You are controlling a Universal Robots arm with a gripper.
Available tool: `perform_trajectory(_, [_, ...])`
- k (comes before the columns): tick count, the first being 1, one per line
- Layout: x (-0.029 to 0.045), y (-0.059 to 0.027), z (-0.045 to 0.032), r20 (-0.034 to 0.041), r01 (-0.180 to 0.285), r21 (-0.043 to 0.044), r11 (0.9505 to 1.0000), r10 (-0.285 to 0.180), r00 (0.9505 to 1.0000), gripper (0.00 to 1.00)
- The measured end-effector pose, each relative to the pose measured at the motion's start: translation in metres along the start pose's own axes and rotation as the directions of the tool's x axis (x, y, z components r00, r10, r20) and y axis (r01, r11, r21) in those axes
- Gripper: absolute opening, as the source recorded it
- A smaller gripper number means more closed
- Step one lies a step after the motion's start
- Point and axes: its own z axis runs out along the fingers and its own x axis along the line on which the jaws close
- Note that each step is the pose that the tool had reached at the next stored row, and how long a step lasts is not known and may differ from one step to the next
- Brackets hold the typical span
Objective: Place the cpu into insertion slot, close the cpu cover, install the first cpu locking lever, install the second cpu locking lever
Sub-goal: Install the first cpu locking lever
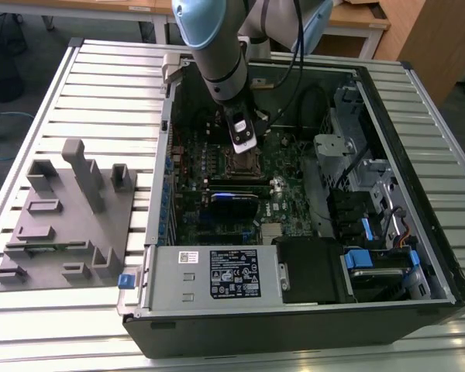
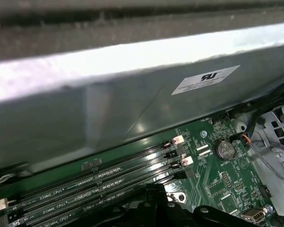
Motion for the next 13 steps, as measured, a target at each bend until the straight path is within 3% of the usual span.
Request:
perform_trajectory(3, [-0.0005, 0.0007, -0.0017, -0.0001, 0.000, -0.0005, 1.0000, 0.000, 1.0000, 0.10])
perform_trajectory(9, [-0.0054, 0.0069, -0.0176, -0.0017, 0.000, 0.0005, 1.0000, 0.000, 1.0000, 0.10])
perform_trajectory(13, [-0.0059, 0.0074, -0.0189, -0.0027, -0.001, 0.0009, 1.0000, 0.001, 1.0000, 0.10])
